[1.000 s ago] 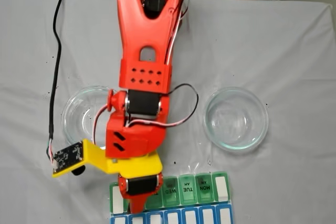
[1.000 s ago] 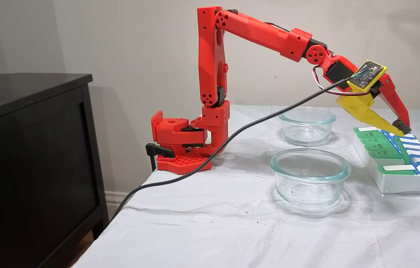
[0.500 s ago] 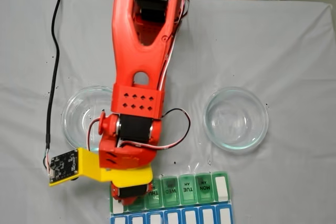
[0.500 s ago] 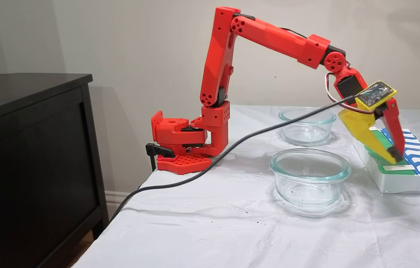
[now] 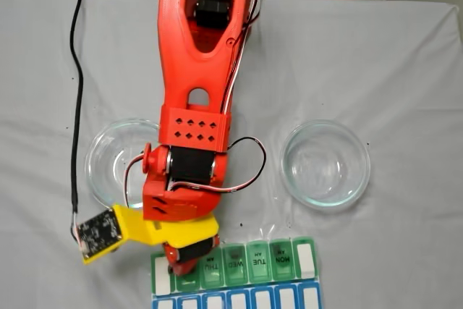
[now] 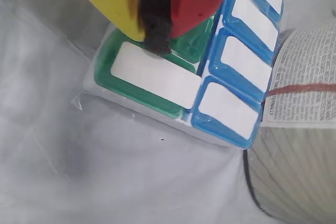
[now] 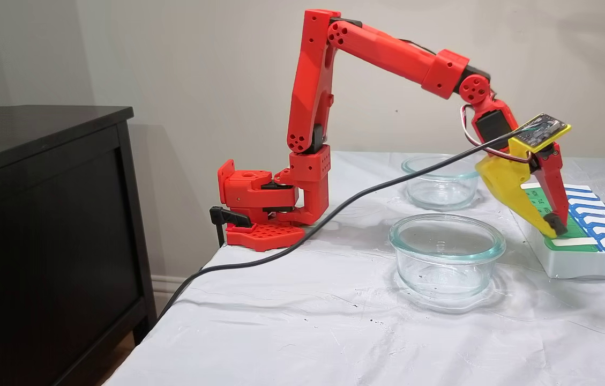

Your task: Sort medicines into box.

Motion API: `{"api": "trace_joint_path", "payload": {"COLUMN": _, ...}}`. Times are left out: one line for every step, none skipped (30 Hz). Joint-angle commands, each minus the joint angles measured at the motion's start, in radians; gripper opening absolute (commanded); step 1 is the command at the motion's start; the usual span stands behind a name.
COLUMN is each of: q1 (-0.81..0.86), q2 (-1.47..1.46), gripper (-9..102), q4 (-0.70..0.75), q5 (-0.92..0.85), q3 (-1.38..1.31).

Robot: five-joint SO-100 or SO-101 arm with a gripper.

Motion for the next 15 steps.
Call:
{"api": "trace_joint_path", "payload": {"q1": -0.049, "q2": 0.005, "gripper": 0, "q4": -0.097, "q5": -0.216, "q3": 0.040}}
{"api": "trace_joint_path", "payload": {"q1": -0.049, "q2": -0.003, "gripper": 0, "q4": -0.103, "q5": -0.250, "q3": 0.041}}
{"api": "trace_joint_path", "payload": {"q1": -0.051, "q2": -0.009, "gripper": 0, "q4": -0.114, "q5": -0.295, "q3": 0.048}}
{"api": "trace_joint_path", "payload": {"q1": -0.052, "q2": -0.011, "gripper": 0, "q4": -0.121, "q5": -0.342, "q3": 0.057}}
{"api": "trace_joint_path", "payload": {"q1": -0.052, "q2": -0.011, "gripper": 0, "q4": -0.123, "q5": -0.379, "q3": 0.064}}
{"api": "trace_joint_path", "payload": {"q1": -0.052, "q2": -0.008, "gripper": 0, "q4": -0.124, "q5": -0.419, "q3": 0.075}}
{"api": "trace_joint_path", "payload": {"q1": -0.054, "q2": 0.000, "gripper": 0, "q4": -0.124, "q5": -0.459, "q3": 0.086}}
{"api": "trace_joint_path", "payload": {"q1": -0.054, "q2": 0.006, "gripper": 0, "q4": -0.115, "q5": -0.497, "q3": 0.095}}
{"api": "trace_joint_path", "payload": {"q1": -0.052, "q2": 0.015, "gripper": 0, "q4": -0.106, "q5": -0.538, "q3": 0.106}}
{"api": "trace_joint_path", "payload": {"q1": -0.051, "q2": 0.023, "gripper": 0, "q4": -0.104, "q5": -0.566, "q3": 0.117}}
{"api": "trace_joint_path", "payload": {"q1": -0.051, "q2": 0.032, "gripper": 0, "q4": -0.104, "q5": -0.597, "q3": 0.130}}
{"api": "trace_joint_path", "payload": {"q1": -0.051, "q2": 0.040, "gripper": 0, "q4": -0.098, "q5": -0.634, "q3": 0.144}}
{"api": "trace_joint_path", "payload": {"q1": -0.051, "q2": 0.046, "gripper": 0, "q4": -0.092, "q5": -0.667, "q3": 0.155}}
{"api": "trace_joint_path", "payload": {"q1": -0.051, "q2": 0.054, "gripper": 0, "q4": -0.092, "q5": -0.696, "q3": 0.167}}
{"api": "trace_joint_path", "payload": {"q1": -0.051, "q2": 0.060, "gripper": 0, "q4": -0.092, "q5": -0.730, "q3": 0.181}}
